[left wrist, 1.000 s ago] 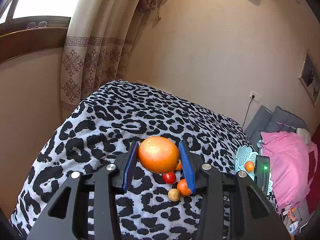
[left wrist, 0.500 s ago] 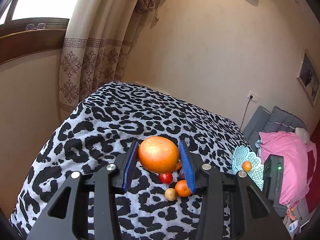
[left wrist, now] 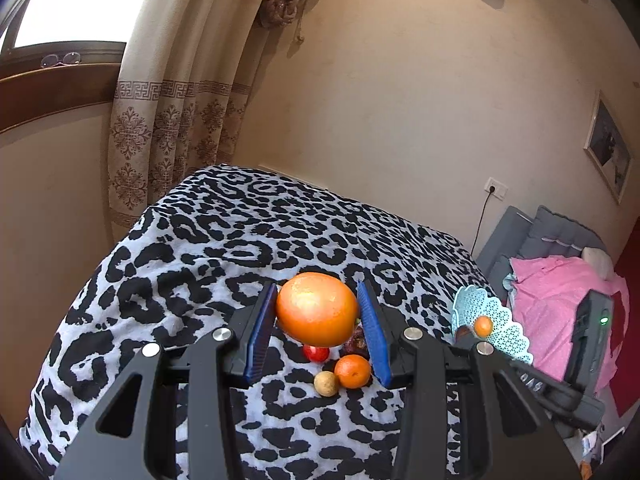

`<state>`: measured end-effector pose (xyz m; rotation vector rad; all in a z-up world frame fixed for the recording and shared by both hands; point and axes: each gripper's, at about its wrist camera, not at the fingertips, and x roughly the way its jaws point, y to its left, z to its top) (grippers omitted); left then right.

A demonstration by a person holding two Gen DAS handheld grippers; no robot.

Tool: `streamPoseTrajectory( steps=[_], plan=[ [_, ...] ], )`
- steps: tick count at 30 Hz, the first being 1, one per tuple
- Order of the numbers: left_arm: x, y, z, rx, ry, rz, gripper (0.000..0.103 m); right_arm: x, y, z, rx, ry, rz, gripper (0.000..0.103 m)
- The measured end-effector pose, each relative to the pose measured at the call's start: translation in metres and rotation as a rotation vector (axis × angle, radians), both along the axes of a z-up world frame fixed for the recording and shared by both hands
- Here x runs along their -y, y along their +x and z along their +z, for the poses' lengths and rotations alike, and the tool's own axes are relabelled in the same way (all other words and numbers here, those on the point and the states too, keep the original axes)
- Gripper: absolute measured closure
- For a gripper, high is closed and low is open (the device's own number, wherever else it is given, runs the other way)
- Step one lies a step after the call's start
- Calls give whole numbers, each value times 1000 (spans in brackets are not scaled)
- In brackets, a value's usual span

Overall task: Organize fruits
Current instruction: 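Carry the passion fruit into the blue basket and open the right tool while the left holds the orange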

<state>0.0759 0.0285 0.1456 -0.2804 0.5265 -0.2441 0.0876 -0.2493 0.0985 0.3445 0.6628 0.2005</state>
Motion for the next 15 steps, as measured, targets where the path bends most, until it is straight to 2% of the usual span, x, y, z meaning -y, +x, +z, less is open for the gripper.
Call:
streamPoseTrajectory(
  steps=[5, 15],
  plan=[
    [12, -2, -4, -8, 16, -23, 61, 31, -11, 2, 18, 3, -84, 62],
    [19, -3, -7, -12, 26, -49, 61, 74, -20, -16, -22, 2, -213, 62]
  ],
)
